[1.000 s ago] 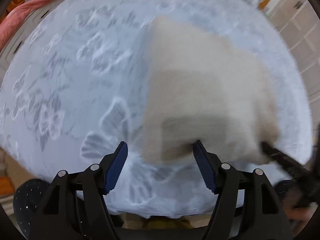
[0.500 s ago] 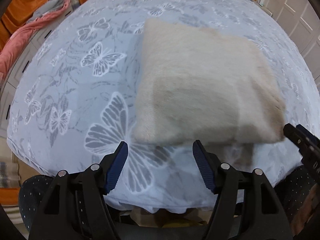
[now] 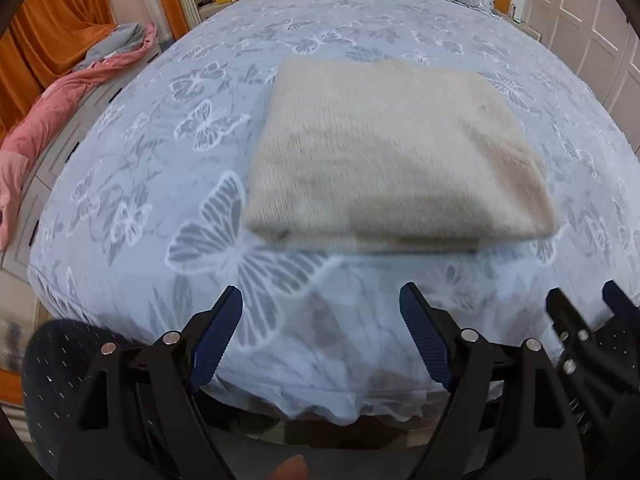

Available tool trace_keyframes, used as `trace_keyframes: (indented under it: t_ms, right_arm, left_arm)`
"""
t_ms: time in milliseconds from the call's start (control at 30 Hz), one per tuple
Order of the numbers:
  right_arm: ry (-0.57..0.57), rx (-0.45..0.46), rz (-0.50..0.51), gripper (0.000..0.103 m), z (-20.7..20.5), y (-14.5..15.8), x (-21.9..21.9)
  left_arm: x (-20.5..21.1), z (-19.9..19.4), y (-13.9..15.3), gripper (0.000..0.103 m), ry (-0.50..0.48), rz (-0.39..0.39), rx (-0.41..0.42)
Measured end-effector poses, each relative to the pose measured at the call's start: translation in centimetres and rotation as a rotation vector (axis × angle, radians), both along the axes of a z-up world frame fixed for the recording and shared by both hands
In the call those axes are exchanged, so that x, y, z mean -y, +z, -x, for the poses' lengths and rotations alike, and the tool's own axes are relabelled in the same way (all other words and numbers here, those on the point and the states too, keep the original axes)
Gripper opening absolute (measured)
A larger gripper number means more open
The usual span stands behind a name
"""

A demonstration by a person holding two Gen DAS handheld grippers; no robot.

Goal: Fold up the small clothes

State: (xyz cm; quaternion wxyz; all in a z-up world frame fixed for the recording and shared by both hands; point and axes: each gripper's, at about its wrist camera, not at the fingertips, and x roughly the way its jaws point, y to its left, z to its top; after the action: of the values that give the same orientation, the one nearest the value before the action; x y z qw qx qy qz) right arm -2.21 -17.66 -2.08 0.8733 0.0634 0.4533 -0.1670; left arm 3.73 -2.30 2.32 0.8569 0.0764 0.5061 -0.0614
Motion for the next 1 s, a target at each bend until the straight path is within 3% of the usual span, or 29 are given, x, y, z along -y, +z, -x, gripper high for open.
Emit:
trace_keyframes:
  t_ms: [100, 467, 833, 1000]
  right_arm:
    - [0.007, 0.013, -0.003, 0.08, 0.7, -0.2, -0.6]
    - [-0.003, 0.014, 0.008, 0.08, 1.3, -1.8, -1.5]
    - [0.008, 0.017, -0.021, 0.081, 1.0, -2.9, -2.1]
    - [0.006, 0.018, -0.008, 0.081, 0.9, -3.1, -2.2]
  left_arm:
    - [0.1, 0.9, -0.3, 0.079, -0.003, 0.001, 0.011]
    - [-0.2, 2.9, -2.9, 0.082, -0.009, -0.057, 0.053]
    - [-1.4, 2.4, -3.9, 0.082, 0.022, 0.004, 0.035]
    - [-1.6, 2.2, -4.3, 0.089, 0.034, -0.007, 0.026]
